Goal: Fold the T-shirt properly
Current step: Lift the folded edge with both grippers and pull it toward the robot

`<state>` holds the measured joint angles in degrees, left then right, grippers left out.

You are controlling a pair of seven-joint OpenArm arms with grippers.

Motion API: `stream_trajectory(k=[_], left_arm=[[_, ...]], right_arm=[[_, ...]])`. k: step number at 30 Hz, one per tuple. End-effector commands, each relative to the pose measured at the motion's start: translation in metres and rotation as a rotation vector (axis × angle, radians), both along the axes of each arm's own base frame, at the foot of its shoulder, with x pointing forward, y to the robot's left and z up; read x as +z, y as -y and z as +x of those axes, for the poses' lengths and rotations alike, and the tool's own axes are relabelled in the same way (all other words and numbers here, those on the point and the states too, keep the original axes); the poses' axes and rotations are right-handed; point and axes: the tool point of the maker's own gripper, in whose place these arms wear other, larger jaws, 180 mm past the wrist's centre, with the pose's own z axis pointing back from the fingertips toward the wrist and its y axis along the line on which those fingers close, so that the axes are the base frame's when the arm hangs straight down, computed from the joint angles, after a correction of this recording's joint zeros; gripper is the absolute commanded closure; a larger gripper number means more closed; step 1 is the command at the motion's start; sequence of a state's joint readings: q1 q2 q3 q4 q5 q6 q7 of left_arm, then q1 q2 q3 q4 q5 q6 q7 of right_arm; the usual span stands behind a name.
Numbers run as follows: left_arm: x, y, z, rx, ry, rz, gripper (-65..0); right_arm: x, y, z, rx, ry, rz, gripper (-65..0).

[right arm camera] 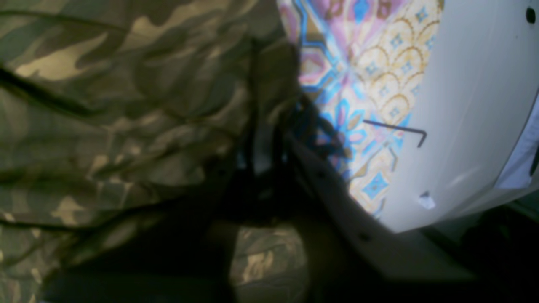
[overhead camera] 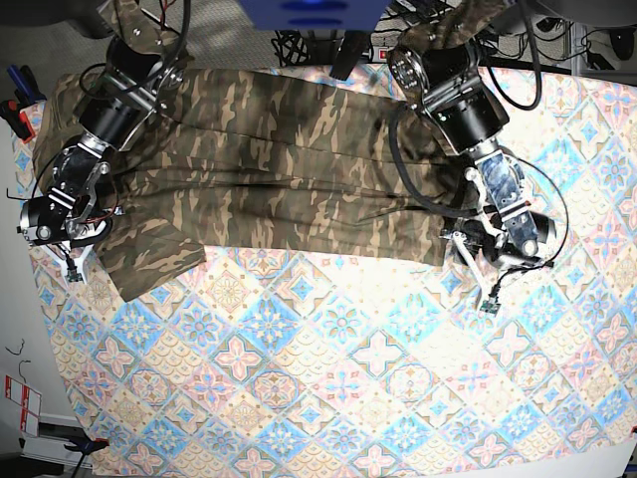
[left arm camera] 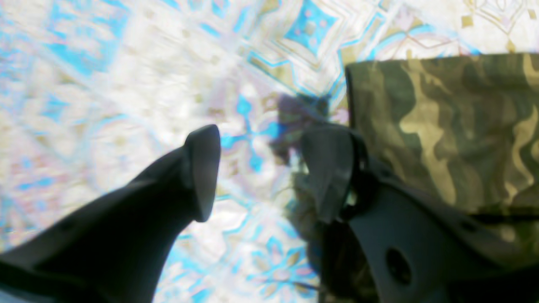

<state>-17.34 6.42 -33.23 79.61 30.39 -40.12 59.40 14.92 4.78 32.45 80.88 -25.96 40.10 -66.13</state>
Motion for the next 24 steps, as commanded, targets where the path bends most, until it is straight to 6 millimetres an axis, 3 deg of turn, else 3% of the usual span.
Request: stream_trajectory(k=[1, 11, 15, 24], left_arm=[[0.006, 0.003, 0.013, -0.006, 0.027, -0.014, -34.2], [0.002, 0.02, 0.018, -0.013, 0.038, -0.093, -34.8], [0.002, 0.027, 0.014, 0.003, 0.026, -0.172, -34.8], [0.005, -0.003, 0.013, 0.036, 0.043, -0.24, -34.8]], right_arm=[[0.014, 0.009, 0.01, -0.003, 0.038, -0.027, -0.7], [0.015, 0.008, 0.013, 0.004, 0.054, -0.028, -0.8], [0.007, -0.001, 0.015, 0.041, 0.027, -0.017, -0.8], [0.003, -0.007, 0.021, 0.065, 0.04, -0.006, -0.7]])
